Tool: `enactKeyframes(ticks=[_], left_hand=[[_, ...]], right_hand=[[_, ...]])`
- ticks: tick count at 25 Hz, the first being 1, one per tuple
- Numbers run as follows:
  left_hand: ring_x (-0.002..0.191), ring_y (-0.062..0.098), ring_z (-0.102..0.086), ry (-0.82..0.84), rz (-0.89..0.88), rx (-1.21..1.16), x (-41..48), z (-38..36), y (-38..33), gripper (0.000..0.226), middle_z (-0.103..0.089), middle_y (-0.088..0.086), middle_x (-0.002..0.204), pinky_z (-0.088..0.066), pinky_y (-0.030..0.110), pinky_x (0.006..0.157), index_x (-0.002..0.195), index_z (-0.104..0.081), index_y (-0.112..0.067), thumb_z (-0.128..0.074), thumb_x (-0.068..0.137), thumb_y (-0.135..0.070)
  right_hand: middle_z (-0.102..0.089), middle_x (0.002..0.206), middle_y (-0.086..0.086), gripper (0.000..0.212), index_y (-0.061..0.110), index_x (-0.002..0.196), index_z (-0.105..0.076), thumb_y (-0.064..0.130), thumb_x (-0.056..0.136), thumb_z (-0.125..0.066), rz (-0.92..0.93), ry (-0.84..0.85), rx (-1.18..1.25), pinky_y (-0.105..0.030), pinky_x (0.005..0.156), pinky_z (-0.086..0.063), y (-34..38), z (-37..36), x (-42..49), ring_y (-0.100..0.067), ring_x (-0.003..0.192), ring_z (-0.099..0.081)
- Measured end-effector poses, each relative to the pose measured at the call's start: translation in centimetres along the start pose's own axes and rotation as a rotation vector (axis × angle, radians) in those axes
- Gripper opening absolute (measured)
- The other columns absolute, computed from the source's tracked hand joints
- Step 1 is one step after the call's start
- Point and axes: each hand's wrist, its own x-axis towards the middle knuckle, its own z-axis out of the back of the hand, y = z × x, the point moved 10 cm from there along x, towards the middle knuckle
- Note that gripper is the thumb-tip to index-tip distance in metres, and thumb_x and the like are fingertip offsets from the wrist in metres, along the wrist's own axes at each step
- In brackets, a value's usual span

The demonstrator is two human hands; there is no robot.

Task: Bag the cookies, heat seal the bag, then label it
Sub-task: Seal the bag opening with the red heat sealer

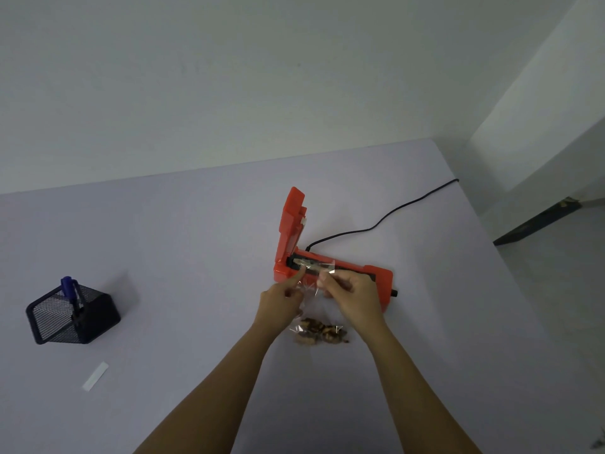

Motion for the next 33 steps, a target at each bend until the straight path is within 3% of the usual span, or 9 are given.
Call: enactKeyframes(ticks=[5,9,12,17,21,24,26,30,33], left_hand=[[0.075,0.013,-0.062,0.025,0.069,-0.2,-0.1,-0.4,0.7,0.044,-0.063,0.003,0.088,-0.051,0.016,0.068,0.132,-0.049,-0.038,-0.045,0.095,-0.013],[0.095,0.024,-0.064,0.039,0.075,-0.289,-0.2,-0.7,0.9,0.042,-0.066,0.012,0.104,-0.055,0.034,0.086,0.13,-0.053,-0.036,-0.046,0.096,-0.012],[0.104,0.025,-0.063,0.037,0.13,-0.479,-0.5,-0.5,1.4,0.04,-0.064,0.007,0.114,-0.054,0.04,0.091,0.128,-0.057,-0.028,-0.049,0.095,-0.007],[0.075,0.019,-0.064,-0.025,0.111,-0.513,-2.1,0.9,1.3,0.02,-0.07,0.005,0.092,-0.055,0.034,0.074,0.106,-0.067,-0.022,-0.053,0.094,-0.013],[0.074,0.021,-0.065,-0.044,0.084,-0.471,-4.4,1.9,1.9,0.014,-0.071,0.009,0.089,-0.053,0.027,0.066,0.094,-0.057,-0.01,-0.049,0.096,-0.021],[0.068,0.018,-0.064,-0.052,0.085,-0.445,-7.1,2.9,3.4,0.015,-0.071,0.008,0.086,-0.053,0.026,0.064,0.094,-0.053,-0.01,-0.046,0.097,-0.023],[0.066,0.018,-0.064,-0.084,0.112,-0.457,-9.1,3.7,5.5,0.016,-0.07,0.009,0.085,-0.054,0.029,0.065,0.096,-0.052,-0.008,-0.046,0.097,-0.023],[0.064,0.021,-0.062,-0.168,0.251,-0.507,-12.7,5.3,11.9,0.017,-0.068,0.012,0.084,-0.05,0.033,0.061,0.096,-0.05,-0.005,-0.046,0.098,-0.022],[0.07,0.023,-0.063,-0.26,0.339,-0.439,-14.3,7.0,15.9,0.015,-0.068,0.01,0.085,-0.053,0.032,0.062,0.091,-0.054,-0.008,-0.05,0.095,-0.022]], right_hand=[[-0.072,0.074,0.003,0.011,0.022,0.086,-0.074,0.024,0.087,-0.063,0.114,0.065,-0.08,-0.031,0.07,-0.057,1.2,-1.1,-0.4,-0.011,0.069,-0.067],[-0.073,0.079,0.007,0.014,0.019,0.092,-0.074,0.027,0.086,-0.064,0.158,0.094,-0.098,-0.028,0.072,-0.057,1.3,-1.7,-0.6,-0.006,0.074,-0.067],[-0.072,0.08,0.009,0.012,0.018,0.091,-0.074,0.025,0.086,-0.064,0.148,0.113,-0.046,-0.028,0.073,-0.057,1.2,-1.6,-0.9,-0.006,0.075,-0.067],[-0.073,0.082,0.001,0.013,0.028,0.09,-0.071,0.019,0.087,-0.063,0.077,0.012,0.1,-0.036,0.077,-0.057,-0.4,0.4,-1.5,-0.015,0.077,-0.069],[-0.073,0.082,0.001,0.009,0.024,0.089,-0.07,0.02,0.086,-0.063,-0.009,-0.012,0.217,-0.032,0.078,-0.056,-1.6,0.7,-2.7,-0.014,0.076,-0.07],[-0.072,0.08,0.0,0.01,0.02,0.093,-0.069,0.024,0.084,-0.066,-0.042,0.066,0.198,-0.026,0.078,-0.055,-2.4,-1.0,-4.4,-0.011,0.079,-0.069],[-0.072,0.086,0.001,0.025,0.025,0.107,-0.065,0.024,0.082,-0.069,-0.097,0.157,0.172,-0.021,0.079,-0.054,-3.8,-3.3,-6.0,-0.009,0.083,-0.068],[-0.07,0.082,0.002,0.023,0.03,0.101,-0.063,0.022,0.081,-0.07,-0.176,0.292,0.124,-0.031,0.078,-0.056,-6.4,-9.0,-9.1,-0.014,0.081,-0.067],[-0.066,0.08,0.0,0.02,0.023,0.097,-0.063,0.017,0.08,-0.071,-0.242,0.33,0.11,-0.034,0.071,-0.057,-7.4,-12.7,-10.1,-0.017,0.076,-0.064]])
